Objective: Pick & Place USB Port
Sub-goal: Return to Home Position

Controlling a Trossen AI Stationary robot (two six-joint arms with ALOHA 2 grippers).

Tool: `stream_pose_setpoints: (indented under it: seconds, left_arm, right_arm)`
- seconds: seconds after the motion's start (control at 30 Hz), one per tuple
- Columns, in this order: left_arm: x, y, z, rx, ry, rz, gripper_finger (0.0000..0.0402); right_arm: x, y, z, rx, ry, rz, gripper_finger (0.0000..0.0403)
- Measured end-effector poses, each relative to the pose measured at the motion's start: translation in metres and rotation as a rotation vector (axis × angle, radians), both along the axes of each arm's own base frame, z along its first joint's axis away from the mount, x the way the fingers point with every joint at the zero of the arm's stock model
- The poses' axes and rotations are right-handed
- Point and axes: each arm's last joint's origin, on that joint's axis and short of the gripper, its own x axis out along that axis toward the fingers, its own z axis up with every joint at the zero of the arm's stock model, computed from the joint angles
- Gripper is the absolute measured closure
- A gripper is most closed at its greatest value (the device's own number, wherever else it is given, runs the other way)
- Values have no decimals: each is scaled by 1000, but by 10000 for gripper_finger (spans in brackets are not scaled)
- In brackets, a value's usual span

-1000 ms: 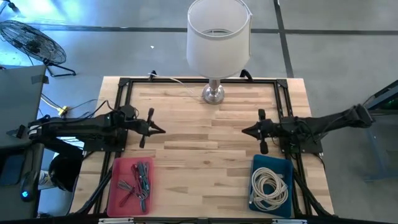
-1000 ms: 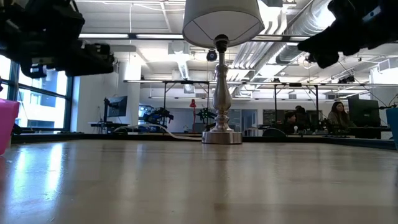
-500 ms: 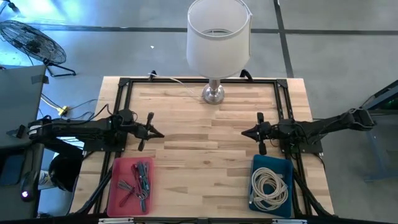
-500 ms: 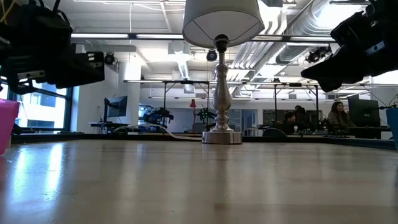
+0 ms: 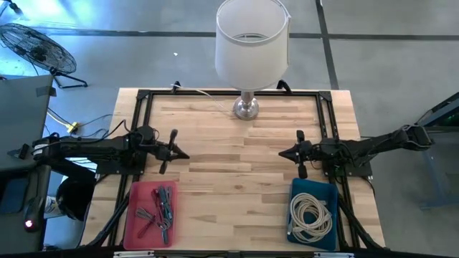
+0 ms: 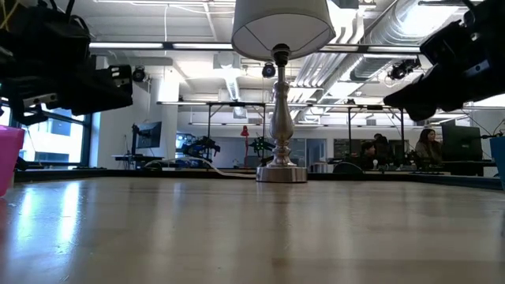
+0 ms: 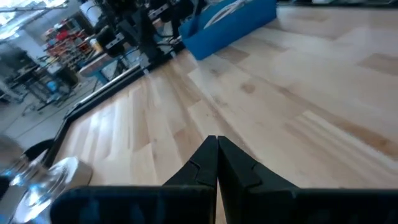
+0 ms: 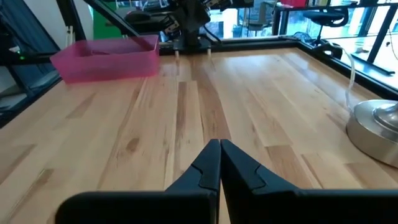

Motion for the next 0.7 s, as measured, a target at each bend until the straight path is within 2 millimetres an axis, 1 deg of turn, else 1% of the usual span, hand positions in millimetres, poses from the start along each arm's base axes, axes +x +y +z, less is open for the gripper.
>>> stream_pose_setpoints:
  seconds: [0.13, 0.23, 0.43, 0.7]
  left_arm:
    - [0, 2, -2, 12, 24, 63, 401]
    - [-1, 3, -6, 17, 69, 125, 401]
    - [-2, 6, -11, 29, 116, 223, 400]
    - [-3, 7, -12, 36, 129, 254, 400]
  right_arm:
    - [0, -1, -2, 12, 16, -32, 403]
    - [-1, -2, -3, 56, 30, -64, 403]
    - [-1, -2, -3, 72, 28, -69, 402]
    - [-1, -2, -3, 72, 28, -69, 402]
